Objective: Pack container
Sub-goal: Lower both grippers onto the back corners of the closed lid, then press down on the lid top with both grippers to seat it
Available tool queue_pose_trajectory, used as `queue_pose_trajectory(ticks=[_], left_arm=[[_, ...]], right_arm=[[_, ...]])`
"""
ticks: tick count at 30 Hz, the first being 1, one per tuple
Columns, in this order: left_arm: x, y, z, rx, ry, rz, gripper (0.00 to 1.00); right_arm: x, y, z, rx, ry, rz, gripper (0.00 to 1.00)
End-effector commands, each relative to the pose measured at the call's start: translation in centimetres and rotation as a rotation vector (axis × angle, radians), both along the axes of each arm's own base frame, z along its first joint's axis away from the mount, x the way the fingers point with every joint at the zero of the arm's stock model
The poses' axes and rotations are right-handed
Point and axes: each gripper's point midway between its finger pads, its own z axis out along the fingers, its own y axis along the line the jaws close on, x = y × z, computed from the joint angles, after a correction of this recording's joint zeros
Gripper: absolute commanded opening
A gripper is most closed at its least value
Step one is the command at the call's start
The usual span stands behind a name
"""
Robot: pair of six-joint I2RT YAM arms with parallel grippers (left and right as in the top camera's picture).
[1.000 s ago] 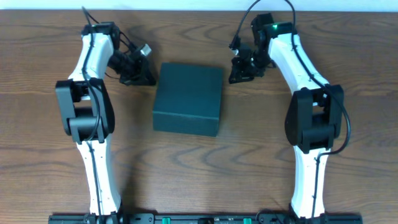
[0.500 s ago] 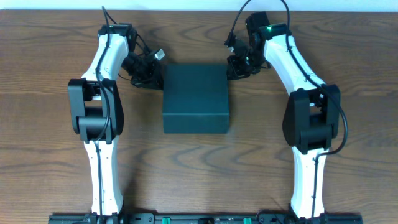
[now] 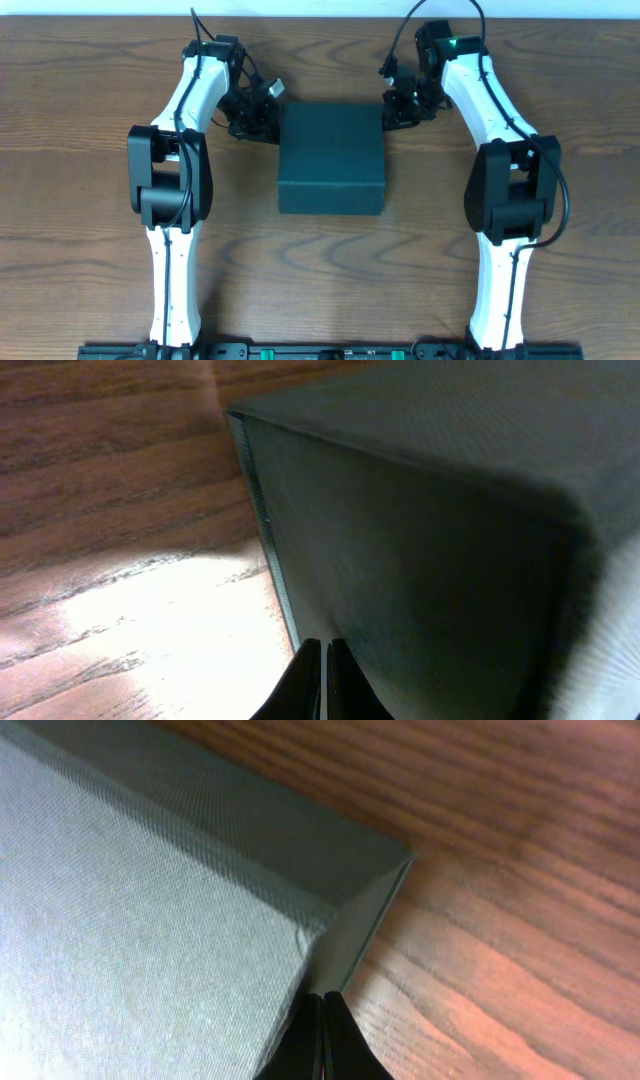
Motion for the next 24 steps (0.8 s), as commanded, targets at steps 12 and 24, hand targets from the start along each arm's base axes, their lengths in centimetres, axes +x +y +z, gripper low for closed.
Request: queue_pose_trajectory(ticks=[12,24], left_arm=[[4.2,-0.1,13.5,0.138,-0.376,0.0,0.06],[-2.5,-6.1,10.2,0.112,-0.286,-0.331,0.06]], right_arm=[[-3.3,-4.7,13.4,-0.08,-0.213,0.017,0.01],[-12.2,-2.0,12.7,0.063,-0.161,0.016,0.01]])
